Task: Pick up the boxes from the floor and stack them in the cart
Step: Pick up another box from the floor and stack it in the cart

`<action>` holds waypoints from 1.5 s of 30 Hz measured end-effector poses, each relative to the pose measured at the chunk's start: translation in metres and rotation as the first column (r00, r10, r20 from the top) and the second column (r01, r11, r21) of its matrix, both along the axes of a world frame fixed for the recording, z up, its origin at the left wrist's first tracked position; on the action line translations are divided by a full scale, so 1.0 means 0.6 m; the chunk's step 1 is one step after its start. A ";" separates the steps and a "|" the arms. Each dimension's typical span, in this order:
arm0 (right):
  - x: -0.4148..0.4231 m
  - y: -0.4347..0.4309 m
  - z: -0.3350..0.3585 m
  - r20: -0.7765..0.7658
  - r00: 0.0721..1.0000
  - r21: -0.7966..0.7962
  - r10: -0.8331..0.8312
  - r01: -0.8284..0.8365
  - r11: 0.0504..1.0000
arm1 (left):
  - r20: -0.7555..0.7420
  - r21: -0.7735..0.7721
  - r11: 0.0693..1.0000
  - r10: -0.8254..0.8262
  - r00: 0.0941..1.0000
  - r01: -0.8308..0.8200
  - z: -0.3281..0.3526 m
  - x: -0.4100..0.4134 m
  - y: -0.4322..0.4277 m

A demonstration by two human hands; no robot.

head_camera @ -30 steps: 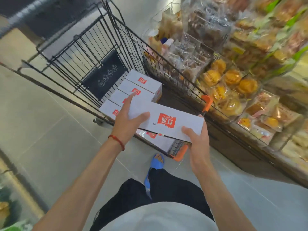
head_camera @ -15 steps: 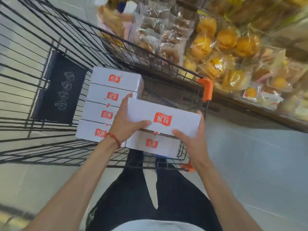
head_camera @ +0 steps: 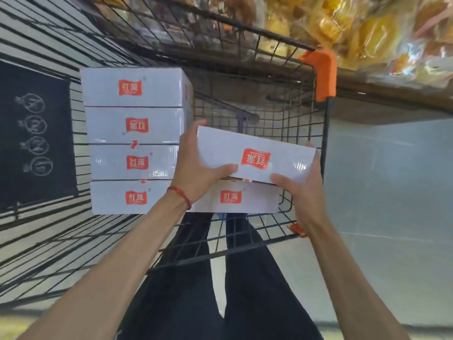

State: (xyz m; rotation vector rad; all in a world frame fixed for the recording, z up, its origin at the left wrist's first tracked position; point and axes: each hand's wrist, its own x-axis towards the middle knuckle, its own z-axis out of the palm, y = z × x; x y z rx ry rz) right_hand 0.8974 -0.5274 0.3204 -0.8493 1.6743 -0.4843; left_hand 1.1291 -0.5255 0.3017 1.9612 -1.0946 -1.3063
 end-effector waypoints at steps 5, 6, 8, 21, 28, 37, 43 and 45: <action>0.000 -0.004 -0.024 -0.030 0.999 0.042 0.038 -0.037 0.998 | 0.006 0.131 0.991 0.037 0.999 -0.037 -0.040 0.001 0.033; 0.001 -0.007 -0.031 -0.034 0.997 0.055 0.064 -0.062 0.997 | 0.028 0.155 0.987 0.044 0.999 -0.048 -0.045 0.000 0.039; 0.002 -0.013 -0.050 -0.022 0.995 0.089 0.098 -0.096 0.991 | 0.094 0.180 0.982 0.036 0.995 -0.052 -0.053 0.000 0.045; 0.016 -0.023 -0.111 -0.013 0.968 0.137 0.249 -0.245 0.960 | 0.426 0.150 0.984 0.022 0.905 -0.094 -0.096 -0.002 0.068; 0.013 -0.022 -0.115 -0.003 0.944 0.104 0.331 -0.329 0.939 | 0.540 0.345 0.936 -0.257 0.802 0.068 -0.098 -0.012 0.066; 0.010 0.007 -0.075 0.082 0.963 0.100 0.255 -0.263 0.960 | 0.496 0.545 0.819 -0.488 0.719 0.180 -0.062 -0.012 0.040; 0.022 0.077 0.009 -0.024 1.000 0.068 0.004 -0.002 0.998 | 0.344 0.505 0.783 -0.568 0.748 0.362 -0.003 -0.017 0.056; 0.034 0.100 0.048 -0.065 0.996 -0.002 -0.067 0.067 0.998 | 0.249 0.425 0.818 -0.517 0.819 0.387 0.025 -0.029 0.066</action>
